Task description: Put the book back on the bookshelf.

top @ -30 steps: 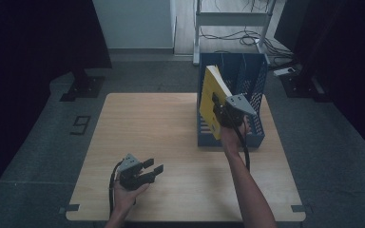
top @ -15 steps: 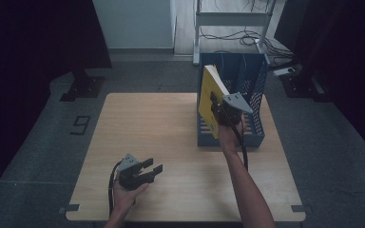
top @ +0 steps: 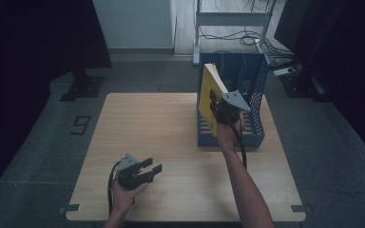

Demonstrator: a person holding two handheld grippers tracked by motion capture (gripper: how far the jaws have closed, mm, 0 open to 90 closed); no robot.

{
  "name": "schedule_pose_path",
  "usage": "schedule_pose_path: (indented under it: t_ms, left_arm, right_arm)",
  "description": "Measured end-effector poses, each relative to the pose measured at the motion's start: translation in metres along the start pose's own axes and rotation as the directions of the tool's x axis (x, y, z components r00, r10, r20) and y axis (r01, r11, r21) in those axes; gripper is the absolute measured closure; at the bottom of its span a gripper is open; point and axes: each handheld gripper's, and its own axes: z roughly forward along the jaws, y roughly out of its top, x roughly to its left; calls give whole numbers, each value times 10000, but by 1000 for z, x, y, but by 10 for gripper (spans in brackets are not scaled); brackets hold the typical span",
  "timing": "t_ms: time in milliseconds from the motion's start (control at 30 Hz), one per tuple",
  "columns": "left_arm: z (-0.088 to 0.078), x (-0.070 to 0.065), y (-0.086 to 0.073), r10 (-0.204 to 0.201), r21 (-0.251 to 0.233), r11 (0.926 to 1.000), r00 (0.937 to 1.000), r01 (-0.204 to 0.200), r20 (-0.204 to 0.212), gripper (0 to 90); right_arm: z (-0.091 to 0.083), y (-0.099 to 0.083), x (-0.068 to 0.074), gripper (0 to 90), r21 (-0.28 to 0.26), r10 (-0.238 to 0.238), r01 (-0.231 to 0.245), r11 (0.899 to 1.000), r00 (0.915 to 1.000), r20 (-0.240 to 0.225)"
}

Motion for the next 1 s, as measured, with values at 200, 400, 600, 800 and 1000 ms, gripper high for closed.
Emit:
schedule_pose_path:
  t_ms: [200, 400, 600, 800, 1000]
  left_arm:
    - [-1, 0, 1, 1, -32, 10000, 10000, -1, -19, 456]
    - [-3, 1, 1, -28, -79, 10000, 10000, 28, -26, 456]
    - [-3, 2, 1, -58, -101, 9999, 10000, 58, -23, 456]
    - [-4, 3, 1, -83, -140, 9999, 10000, 83, -34, 456]
    - [-4, 3, 1, -74, -108, 9999, 10000, 74, -40, 456]
  right_arm:
    - [5, -1, 1, 749, 52, -32, 32, 10000, 10000, 76]
    - [13, -2, 4, 749, 86, -141, 140, 9999, 9997, 187]
    - [17, 0, 3, 748, 89, -82, 79, 9999, 9995, 316]
    - [19, -1, -1, 749, 87, 29, -33, 10000, 9988, 480]
    - [17, 0, -4, 749, -10, 113, -113, 9999, 9985, 530]
